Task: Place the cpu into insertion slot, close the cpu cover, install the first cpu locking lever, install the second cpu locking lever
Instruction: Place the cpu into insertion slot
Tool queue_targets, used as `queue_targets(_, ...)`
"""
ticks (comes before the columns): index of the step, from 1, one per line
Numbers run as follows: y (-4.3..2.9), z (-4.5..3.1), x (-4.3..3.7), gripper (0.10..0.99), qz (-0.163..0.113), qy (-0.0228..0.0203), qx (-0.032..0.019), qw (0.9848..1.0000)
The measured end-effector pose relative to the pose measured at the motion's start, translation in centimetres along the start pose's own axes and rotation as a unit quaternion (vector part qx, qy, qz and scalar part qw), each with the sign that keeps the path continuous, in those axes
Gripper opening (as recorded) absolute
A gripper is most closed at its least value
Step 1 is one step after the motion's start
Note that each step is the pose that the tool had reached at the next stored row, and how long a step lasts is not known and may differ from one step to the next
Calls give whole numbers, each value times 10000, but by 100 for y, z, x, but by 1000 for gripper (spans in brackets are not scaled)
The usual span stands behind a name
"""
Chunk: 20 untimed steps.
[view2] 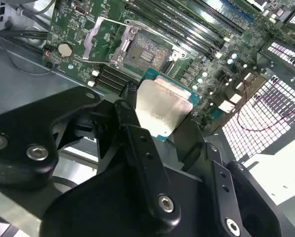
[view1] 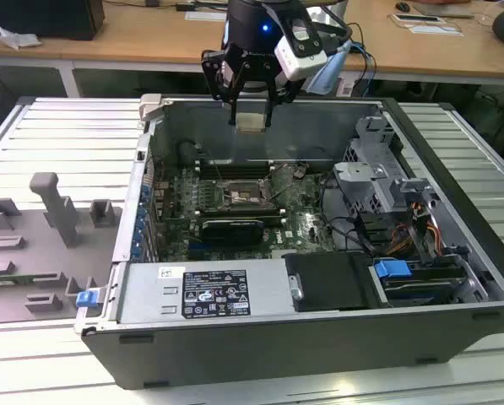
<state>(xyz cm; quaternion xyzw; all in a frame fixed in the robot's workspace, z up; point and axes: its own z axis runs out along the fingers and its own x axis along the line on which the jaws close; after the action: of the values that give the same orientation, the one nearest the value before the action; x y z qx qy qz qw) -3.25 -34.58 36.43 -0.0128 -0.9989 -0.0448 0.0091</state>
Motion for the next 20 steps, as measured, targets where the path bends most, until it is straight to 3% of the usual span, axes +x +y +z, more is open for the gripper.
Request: queue_targets(20, 0, 0, 4, 537, 276, -25, -5, 9996)
